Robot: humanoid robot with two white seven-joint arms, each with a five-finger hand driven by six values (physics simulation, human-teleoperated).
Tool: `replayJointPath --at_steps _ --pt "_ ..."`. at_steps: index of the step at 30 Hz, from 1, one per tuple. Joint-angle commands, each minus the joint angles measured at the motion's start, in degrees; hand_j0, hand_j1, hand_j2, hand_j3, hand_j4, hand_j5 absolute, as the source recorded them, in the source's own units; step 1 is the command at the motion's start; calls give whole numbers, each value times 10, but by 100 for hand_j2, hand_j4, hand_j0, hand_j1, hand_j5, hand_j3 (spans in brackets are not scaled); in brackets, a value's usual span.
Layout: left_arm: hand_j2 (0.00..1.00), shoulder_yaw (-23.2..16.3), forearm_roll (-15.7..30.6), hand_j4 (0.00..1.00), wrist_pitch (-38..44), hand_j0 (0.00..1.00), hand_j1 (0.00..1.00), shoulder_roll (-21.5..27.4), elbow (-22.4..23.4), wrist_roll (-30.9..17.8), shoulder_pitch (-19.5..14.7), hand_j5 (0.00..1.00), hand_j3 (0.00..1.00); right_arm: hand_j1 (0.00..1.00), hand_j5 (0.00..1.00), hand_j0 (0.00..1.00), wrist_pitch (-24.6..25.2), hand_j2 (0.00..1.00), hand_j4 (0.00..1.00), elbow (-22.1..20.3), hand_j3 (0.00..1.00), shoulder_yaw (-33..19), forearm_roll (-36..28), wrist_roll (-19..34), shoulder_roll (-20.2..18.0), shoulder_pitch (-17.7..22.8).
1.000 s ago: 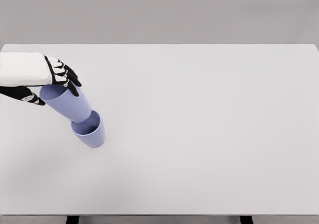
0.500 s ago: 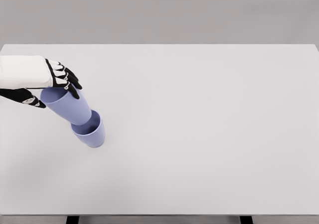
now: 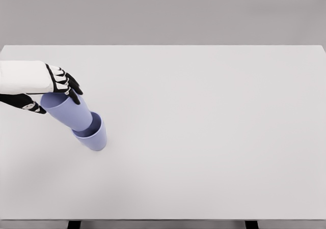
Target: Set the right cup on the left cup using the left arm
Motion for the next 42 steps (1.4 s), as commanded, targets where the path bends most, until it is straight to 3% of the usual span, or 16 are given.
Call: replayJointPath --at_steps 1,42 --pt "71 1 3 71 2 71 71 1 0 0 0 71 71 100 100 100 0 100 100 0 100 0 -1 0 0 0" --pt "74 21 16 74 2 74 74 22 0 0 -2 74 74 100 100 100 0 100 100 0 100 0 -1 0 0 0"
